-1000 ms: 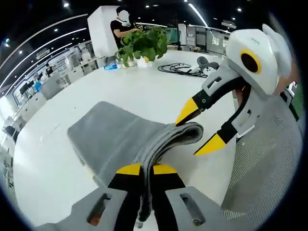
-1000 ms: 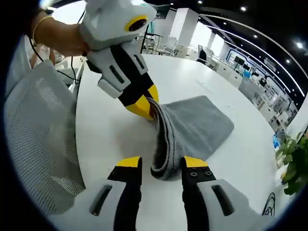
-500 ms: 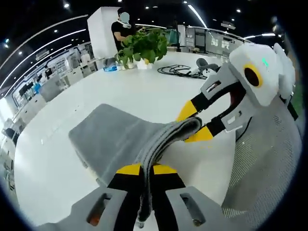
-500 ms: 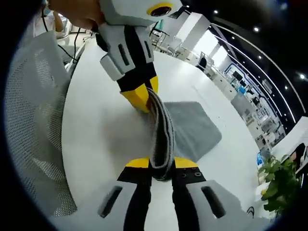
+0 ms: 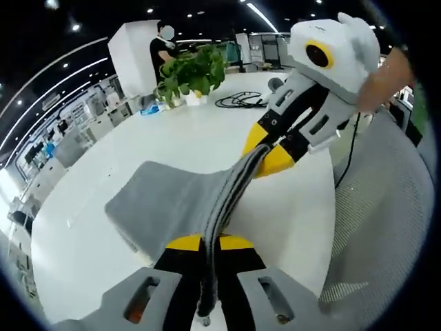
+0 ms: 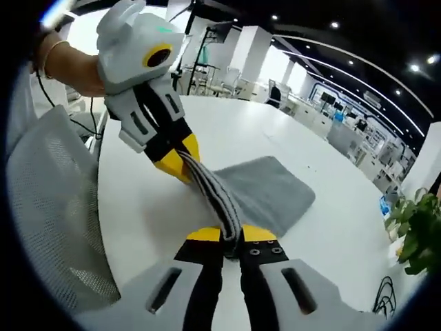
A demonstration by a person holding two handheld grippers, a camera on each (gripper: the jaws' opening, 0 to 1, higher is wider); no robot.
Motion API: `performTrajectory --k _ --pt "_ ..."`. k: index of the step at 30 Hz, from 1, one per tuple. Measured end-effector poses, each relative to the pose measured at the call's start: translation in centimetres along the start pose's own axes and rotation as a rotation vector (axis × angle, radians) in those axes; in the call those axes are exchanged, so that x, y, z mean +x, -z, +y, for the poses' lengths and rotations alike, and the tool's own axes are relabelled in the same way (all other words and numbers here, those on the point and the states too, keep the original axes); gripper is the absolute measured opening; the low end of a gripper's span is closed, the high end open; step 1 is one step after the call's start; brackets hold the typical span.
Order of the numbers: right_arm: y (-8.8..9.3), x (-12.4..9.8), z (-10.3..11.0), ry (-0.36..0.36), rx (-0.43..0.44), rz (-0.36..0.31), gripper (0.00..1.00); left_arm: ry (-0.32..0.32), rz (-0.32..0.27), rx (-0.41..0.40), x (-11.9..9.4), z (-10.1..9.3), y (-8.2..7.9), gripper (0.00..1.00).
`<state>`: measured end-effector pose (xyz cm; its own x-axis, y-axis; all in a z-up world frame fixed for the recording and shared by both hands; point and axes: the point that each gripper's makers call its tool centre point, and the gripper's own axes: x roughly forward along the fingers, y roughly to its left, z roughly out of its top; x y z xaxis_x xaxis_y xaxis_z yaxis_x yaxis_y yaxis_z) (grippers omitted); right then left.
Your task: Fold the towel on the table until its edges align and the towel forms a compact rectangular stack.
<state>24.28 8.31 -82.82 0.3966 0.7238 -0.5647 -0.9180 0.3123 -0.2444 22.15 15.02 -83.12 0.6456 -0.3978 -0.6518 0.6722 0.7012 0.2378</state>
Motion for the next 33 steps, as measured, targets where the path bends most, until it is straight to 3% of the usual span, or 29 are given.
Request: performTrajectory --k 6,9,12,16,21,33 --pt "0.2 -1.3 1.1 -0.020 0.083 -0.021 0.06 0.042 -0.015 0.019 -0.9 -1.6 0.1 0.07" --pt "0.5 -1.8 2.0 -0.037 0.083 -0.014 0.06 0.056 -0.011 0.040 -1.3 -2.5 0.2 0.07" --pt "0.8 -2.4 3.1 -0.062 0.086 -0.006 0.06 0.053 0.005 0.111 -1.9 -3.3 0.5 0.07" --pt "0.3 -3.3 3.8 -0.076 0.119 -0.017 0.06 0.062 0.001 0.116 -2.8 -4.2 0.5 0.07" --pt "-0.7 -4.7 4.9 -0.103 0.198 -0.050 0.05 0.058 -0.011 0.150 -4.4 -4.7 0.1 0.07" --pt "-1.8 -6.8 5.8 -0.131 0.267 -0.083 0.06 0.040 -0.057 0.150 -7.1 -5.0 -1.7 0.07"
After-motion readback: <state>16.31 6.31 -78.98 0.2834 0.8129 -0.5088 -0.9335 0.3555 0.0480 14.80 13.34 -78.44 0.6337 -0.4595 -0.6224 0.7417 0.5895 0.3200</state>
